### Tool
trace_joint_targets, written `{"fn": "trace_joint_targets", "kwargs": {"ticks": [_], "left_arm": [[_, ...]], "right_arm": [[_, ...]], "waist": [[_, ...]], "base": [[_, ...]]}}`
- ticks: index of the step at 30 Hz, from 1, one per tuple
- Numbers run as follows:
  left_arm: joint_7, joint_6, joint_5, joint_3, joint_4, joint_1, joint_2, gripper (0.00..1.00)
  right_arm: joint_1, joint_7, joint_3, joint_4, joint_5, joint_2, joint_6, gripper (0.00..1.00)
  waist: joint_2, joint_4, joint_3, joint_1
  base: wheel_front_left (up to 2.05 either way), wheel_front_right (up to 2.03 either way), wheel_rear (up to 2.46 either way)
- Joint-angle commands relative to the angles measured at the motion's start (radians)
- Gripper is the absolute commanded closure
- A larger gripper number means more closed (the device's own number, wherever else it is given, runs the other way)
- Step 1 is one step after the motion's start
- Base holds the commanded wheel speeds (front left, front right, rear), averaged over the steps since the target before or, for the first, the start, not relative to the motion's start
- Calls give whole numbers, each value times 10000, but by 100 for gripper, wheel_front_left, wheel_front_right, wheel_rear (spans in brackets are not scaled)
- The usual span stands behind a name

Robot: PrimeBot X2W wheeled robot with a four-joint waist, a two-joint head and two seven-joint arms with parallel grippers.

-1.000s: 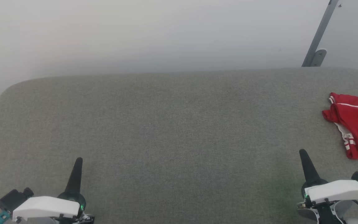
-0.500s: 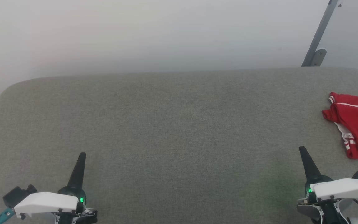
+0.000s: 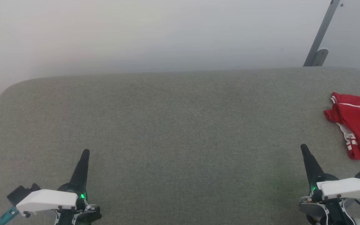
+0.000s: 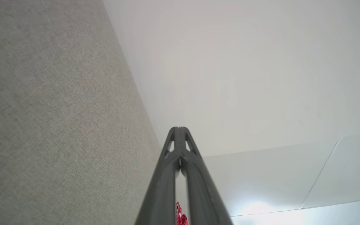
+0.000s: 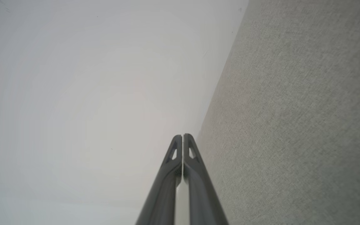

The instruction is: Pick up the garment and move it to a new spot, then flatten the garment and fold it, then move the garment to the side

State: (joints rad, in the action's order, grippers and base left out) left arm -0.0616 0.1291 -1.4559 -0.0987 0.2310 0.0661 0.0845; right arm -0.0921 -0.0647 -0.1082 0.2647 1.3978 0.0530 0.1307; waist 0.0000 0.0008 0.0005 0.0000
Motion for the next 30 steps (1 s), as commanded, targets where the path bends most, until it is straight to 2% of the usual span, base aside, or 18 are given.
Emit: {"fn": "trace_joint_targets", "kwargs": {"ticks": [1,18,30], "left_arm": [[-82,23,-248,-49,-2,197,-35,100],[-432,27,-1304,-129,113,432,-265,100],[-537,28,-1607,-152,147,488,-348,100]], "right_arm": [[-174,-84,-27,-99,266,-28,2,100],[-185,-427,-61,-204,1728,-39,1,100],[-199,-530,-68,-226,2169,-43,0,100]], "waist": [[0,-1,2,0],[0,-6,20,0],[0,-8,26,0]], "base": [[0,0,0],[0,0,0],[0,0,0]]}}
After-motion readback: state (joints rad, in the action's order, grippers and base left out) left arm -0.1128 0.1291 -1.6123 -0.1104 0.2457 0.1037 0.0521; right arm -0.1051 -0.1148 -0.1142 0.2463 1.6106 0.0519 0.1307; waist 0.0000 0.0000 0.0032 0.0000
